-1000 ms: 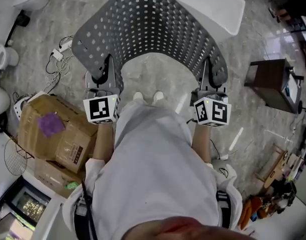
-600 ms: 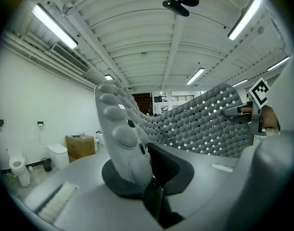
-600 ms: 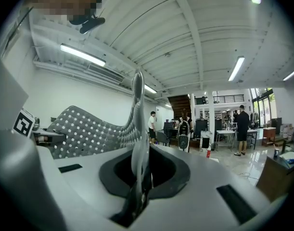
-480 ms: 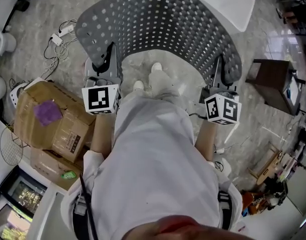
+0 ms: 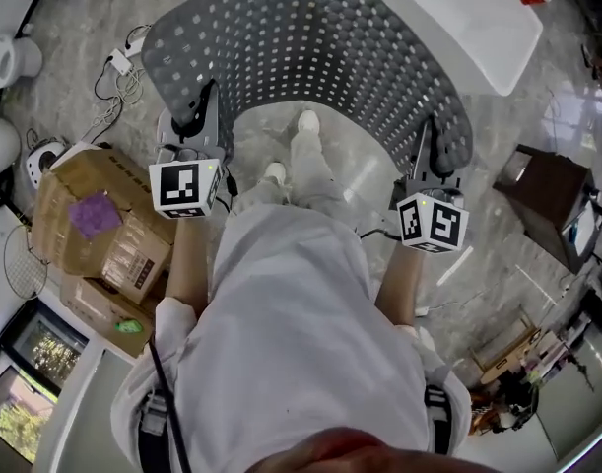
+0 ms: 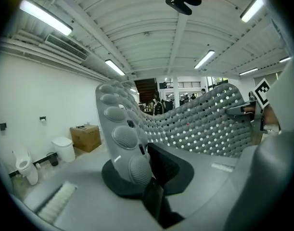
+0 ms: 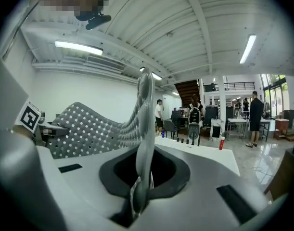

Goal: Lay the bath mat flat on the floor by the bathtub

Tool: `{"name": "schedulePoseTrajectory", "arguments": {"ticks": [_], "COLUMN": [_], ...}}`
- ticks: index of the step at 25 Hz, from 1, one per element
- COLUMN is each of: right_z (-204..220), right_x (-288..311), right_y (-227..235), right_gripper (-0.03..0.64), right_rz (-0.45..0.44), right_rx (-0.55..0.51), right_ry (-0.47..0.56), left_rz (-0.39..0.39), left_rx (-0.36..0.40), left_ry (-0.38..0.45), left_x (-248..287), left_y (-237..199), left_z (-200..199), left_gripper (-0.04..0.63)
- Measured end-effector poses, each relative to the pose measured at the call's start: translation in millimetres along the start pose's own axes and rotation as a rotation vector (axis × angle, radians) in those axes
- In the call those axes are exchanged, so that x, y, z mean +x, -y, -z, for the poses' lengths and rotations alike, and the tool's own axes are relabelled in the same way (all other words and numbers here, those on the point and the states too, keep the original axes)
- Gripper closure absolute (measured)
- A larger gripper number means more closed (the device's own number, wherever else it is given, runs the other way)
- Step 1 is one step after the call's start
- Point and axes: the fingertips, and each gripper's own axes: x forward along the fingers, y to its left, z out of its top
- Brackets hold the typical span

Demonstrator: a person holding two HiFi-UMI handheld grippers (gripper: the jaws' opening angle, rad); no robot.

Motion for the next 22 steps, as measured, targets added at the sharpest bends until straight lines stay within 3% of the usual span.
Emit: {"name": "schedulePoseTrajectory", "arguments": {"ticks": [2,5,8,11,14,18,22], "right_z": [-3.6,23.2,25.3,1.0,-6.8,16.6,-3.9], "right_x": [-6.7,24.6,46.3,53.8,57.6,53.5,44.0], "right_y": [6.7,22.0,16.9,-0.7,-10.2,10.1,30.5], "right_gripper": [0.595,0.595,0.594,0.594,0.594,0.595,0.594], "right_rz": [-0.011,-0.065,-0.117,-0.117,-0.111,-0.089,-0.08], "right_rx": [-0.028,-0.077,-0.102,-0.101,-0.092,-0.096,-0.076], "right_ry": [-0.004,-0.063,-0.071,-0.076,-0.099,-0.155,-0.165], "left_rz": [-0.003,0.034,0.064,0.081,0.076,0.087,0.09], "left_rx": [-0.022,-0.067,0.003,0.039,0.049,0.031,0.036], "left_ry": [0.008,-0.032,-0.02,-0.016,-0.069,-0.157,-0.216], "left_x": [-3.8,35.2,60.6,62.7,60.3,64.1,52.9], "left_y": [5.0,15.9,19.5,6.7,-2.3,11.7,18.2], "left_z": [-2.3,8.0,-1.8,-22.7,-24.9,-4.3,-37.8], "left_gripper": [0.574,0.574,0.574,0.575,0.575,0.574,0.575]}}
